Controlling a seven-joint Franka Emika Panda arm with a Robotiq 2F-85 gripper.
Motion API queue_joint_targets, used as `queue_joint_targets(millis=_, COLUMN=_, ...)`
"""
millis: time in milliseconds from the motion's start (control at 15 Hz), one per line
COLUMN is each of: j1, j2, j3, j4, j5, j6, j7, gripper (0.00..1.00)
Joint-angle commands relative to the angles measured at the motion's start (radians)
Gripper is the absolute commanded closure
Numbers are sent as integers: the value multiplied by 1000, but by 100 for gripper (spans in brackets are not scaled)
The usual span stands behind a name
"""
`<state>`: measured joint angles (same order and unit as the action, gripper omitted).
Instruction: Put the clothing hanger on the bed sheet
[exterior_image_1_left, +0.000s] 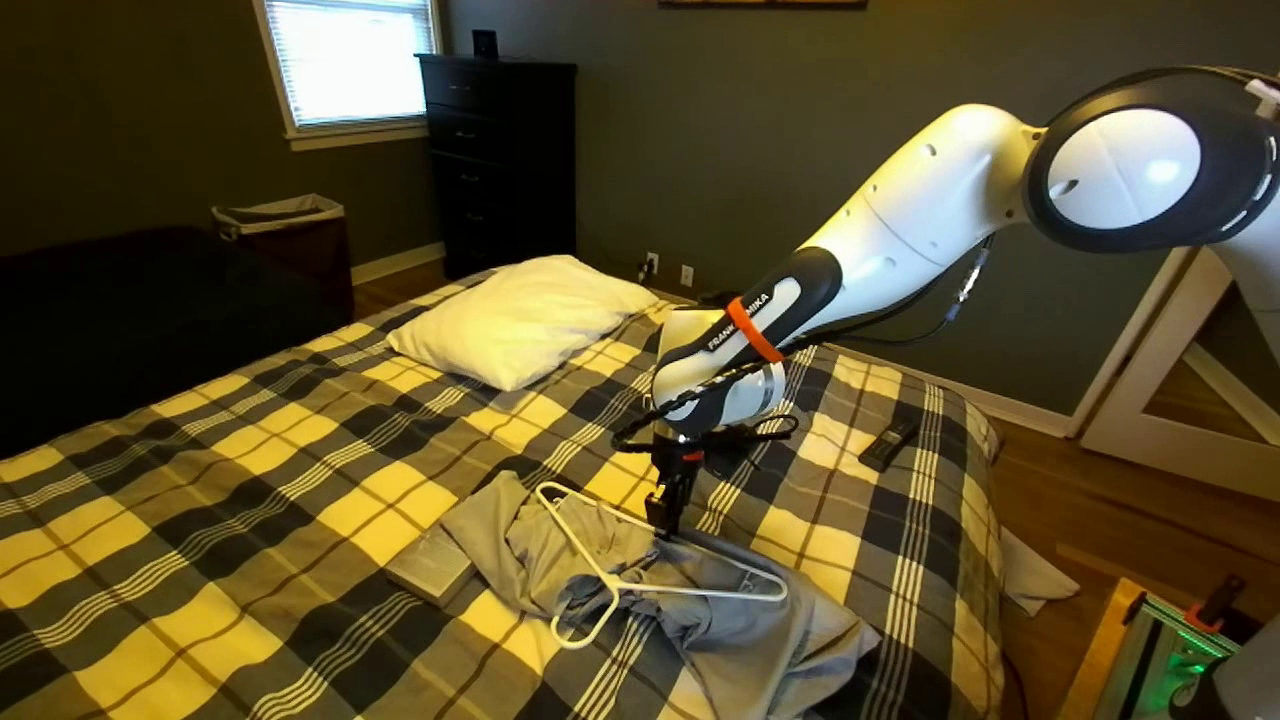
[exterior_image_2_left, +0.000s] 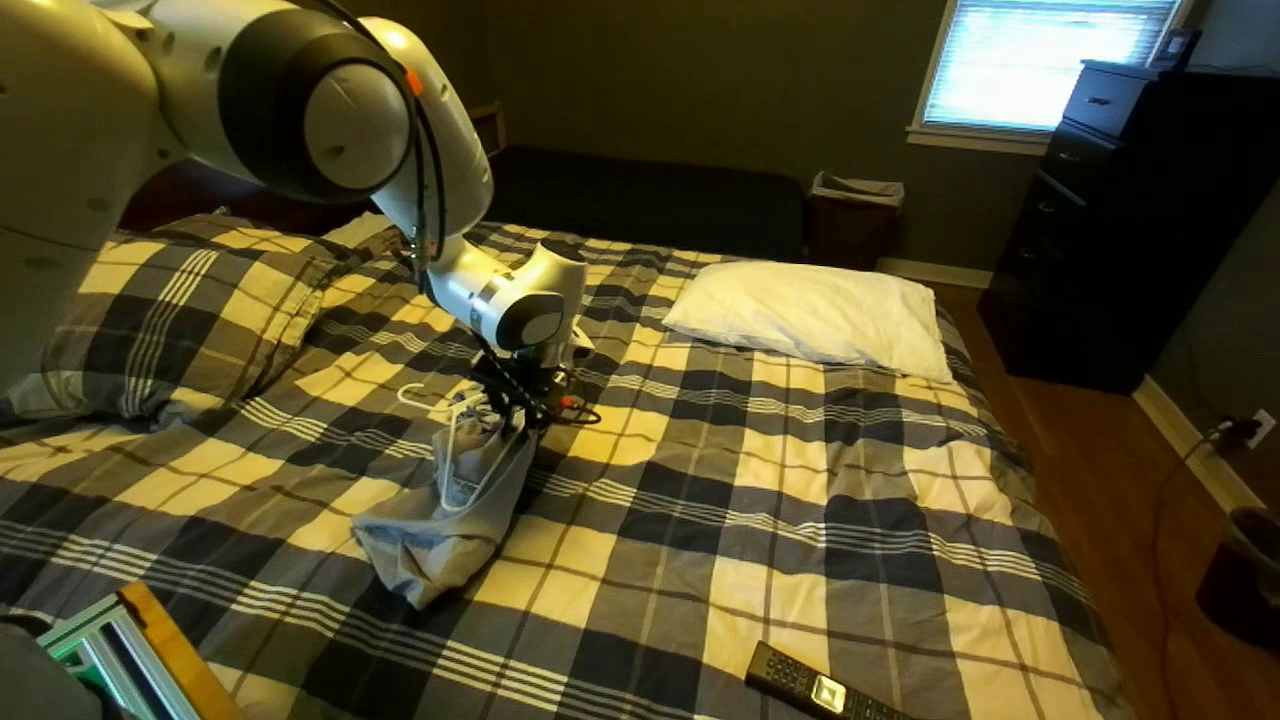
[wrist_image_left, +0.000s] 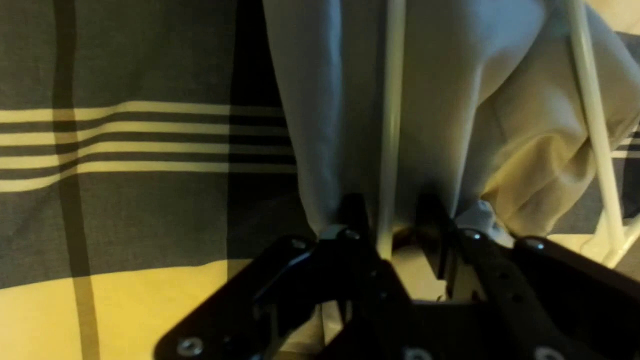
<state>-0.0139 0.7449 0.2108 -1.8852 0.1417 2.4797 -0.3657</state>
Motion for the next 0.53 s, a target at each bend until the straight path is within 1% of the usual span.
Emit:
queue_joint_targets(millis=0, j1=25, j2=-117, j3=-14, j4=-99, j5=-19, j6=101, j7=75, gripper=36)
queue_joint_targets(millis=67, j1=34, j2=-180, j3=-12, j4=-163, j5=-23, j6=183, j7=93, gripper=28)
queue_joint_targets(millis=133, j1=46, j2=-223, j3=-10, j4=-203, j5=-34, j6=243, j7=105, gripper=21)
queue_joint_targets(millis=200, j1=41, j2=-269, j3=26, j4=-248, j5=-48, j6=267, j7=50, gripper=12)
queue_joint_targets(millis=267, j1=41, j2=-296, j3=57, j4=-267, j5=-60, j6=238, j7=11, gripper=5)
queue_joint_targets(millis=333, j1=76, j2=-319, j3=64, j4=-279, j5=-84, j6=217, j7=25, gripper=1)
queue_joint_targets(millis=400, j1=39, j2=-233, j3=50, j4=-186, j5=-58, j6=218, j7=33, gripper=15)
queue_joint_targets(millis=467, j1=58, j2=-269, j3=63, j4=-217, j5=-65, j6=218, j7=31, gripper=8)
